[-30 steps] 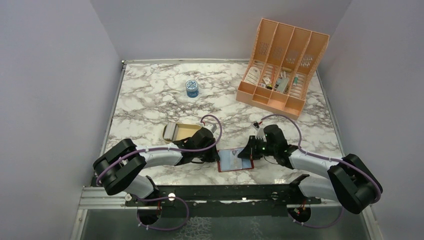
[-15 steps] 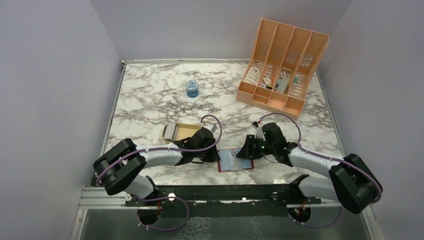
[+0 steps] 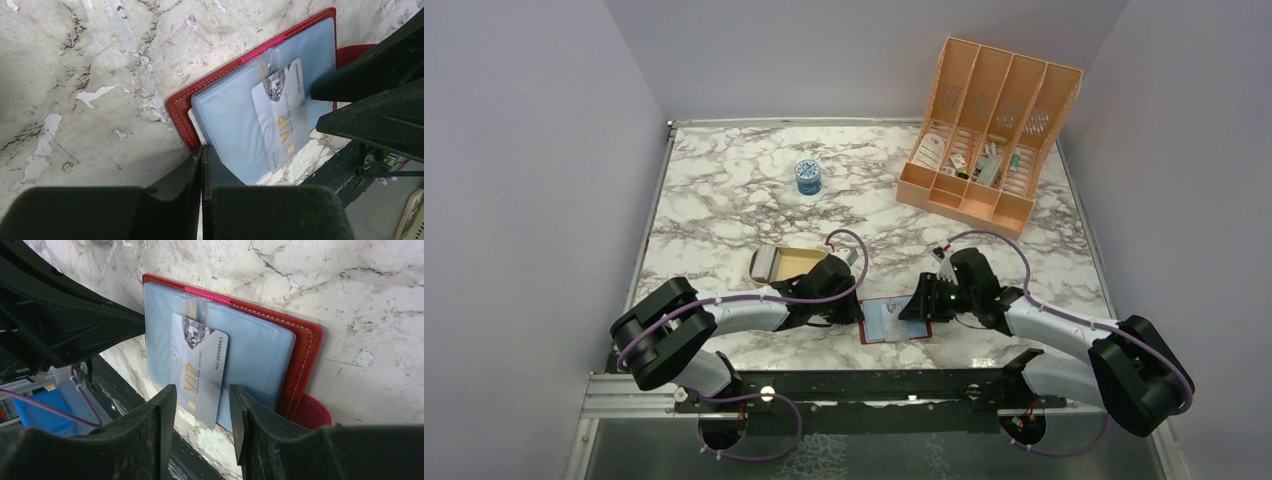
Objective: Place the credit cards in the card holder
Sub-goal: Insert the credit card into the card holder.
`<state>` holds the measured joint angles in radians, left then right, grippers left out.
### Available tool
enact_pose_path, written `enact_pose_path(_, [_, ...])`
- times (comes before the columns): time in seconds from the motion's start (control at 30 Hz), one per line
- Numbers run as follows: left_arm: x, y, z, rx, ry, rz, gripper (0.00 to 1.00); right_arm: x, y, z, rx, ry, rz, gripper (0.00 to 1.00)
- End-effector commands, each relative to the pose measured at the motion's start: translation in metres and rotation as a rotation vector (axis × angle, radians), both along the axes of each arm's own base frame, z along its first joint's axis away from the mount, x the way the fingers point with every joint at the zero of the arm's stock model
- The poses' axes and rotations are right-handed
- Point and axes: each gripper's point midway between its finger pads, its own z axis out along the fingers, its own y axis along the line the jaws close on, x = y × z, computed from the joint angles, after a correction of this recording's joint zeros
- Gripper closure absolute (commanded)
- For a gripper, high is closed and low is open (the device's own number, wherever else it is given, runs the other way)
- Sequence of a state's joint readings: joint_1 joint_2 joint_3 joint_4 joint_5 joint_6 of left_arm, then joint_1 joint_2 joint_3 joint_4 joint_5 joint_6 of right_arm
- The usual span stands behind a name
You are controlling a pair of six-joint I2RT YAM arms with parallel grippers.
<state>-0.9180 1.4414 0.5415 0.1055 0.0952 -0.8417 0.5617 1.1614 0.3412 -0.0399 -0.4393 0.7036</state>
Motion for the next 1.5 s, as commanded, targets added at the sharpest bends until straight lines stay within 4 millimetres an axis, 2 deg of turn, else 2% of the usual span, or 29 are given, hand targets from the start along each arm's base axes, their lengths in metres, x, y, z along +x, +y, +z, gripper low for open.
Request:
enact_pose_path(0.0, [-0.004, 0.001, -0.005, 0.012, 0.011, -0.009, 0.94, -0.009, 0.002, -0.002, 0.030, 0.050, -0.017, 0.56])
enact_pose_path(0.17, [-0.003, -0.001, -0.002, 0.000, 0.009, -0.008, 0.93, -0.006, 0.007, 0.003, 0.064, 0.067, -0.035, 0.57])
enact_pose_path(0.3, [0.001, -0.007, 0.013, -0.031, -0.008, -0.004, 0.88, -0.002, 0.000, 0.009, 0.013, 0.094, -0.088, 0.58])
enact_pose_path(0.43, [0.006, -0.013, 0.033, -0.074, -0.038, 0.005, 0.86, -0.014, -0.002, 0.023, 0.055, 0.160, -0.140, 0.57])
enact_pose_path(0.53, [0.009, -0.016, 0.040, -0.093, -0.049, 0.010, 0.85, -0.023, -0.004, 0.025, 0.091, 0.199, -0.182, 0.57])
enact_pose_path(0.87, [0.006, -0.016, 0.035, -0.097, -0.035, 0.012, 0.84, -0.037, -0.010, 0.014, 0.116, 0.303, -0.279, 0.57])
enact_pose_path(1.03, [0.006, -0.011, 0.034, -0.094, -0.036, 0.037, 0.84, -0.041, -0.007, 0.008, 0.124, 0.311, -0.262, 0.57])
enact_pose_path(1.13, [0.006, -0.008, 0.031, -0.087, -0.032, 0.046, 0.81, -0.043, -0.005, 0.007, 0.125, 0.305, -0.250, 0.58])
enact_pose_path(1.3, [0.006, -0.007, 0.031, -0.083, -0.032, 0.054, 0.77, -0.040, 0.002, 0.008, 0.110, 0.208, -0.159, 0.59])
enact_pose_path(1.47, [0.008, -0.007, 0.035, -0.084, -0.043, 0.061, 0.76, -0.038, -0.002, 0.006, 0.019, 0.116, -0.101, 0.61])
